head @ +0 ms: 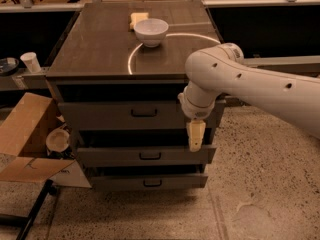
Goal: Open top drawer
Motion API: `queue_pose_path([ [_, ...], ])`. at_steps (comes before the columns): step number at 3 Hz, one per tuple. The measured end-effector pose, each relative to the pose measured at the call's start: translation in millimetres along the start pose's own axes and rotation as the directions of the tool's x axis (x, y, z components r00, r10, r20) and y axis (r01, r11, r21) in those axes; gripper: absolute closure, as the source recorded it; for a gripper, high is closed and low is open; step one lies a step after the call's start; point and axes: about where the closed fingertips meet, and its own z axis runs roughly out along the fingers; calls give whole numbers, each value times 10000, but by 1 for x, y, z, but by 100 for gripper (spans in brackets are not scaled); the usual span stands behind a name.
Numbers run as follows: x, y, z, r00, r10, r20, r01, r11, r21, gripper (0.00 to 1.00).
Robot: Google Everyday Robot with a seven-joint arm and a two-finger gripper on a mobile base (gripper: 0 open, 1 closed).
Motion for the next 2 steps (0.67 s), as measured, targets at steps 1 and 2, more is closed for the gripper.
queue_pose_path([
  [1, 6, -22, 22, 9999, 37, -103, -35, 9998, 190, 0],
  [2, 10, -41, 40, 9997, 187, -156, -183, 9995, 272, 0],
])
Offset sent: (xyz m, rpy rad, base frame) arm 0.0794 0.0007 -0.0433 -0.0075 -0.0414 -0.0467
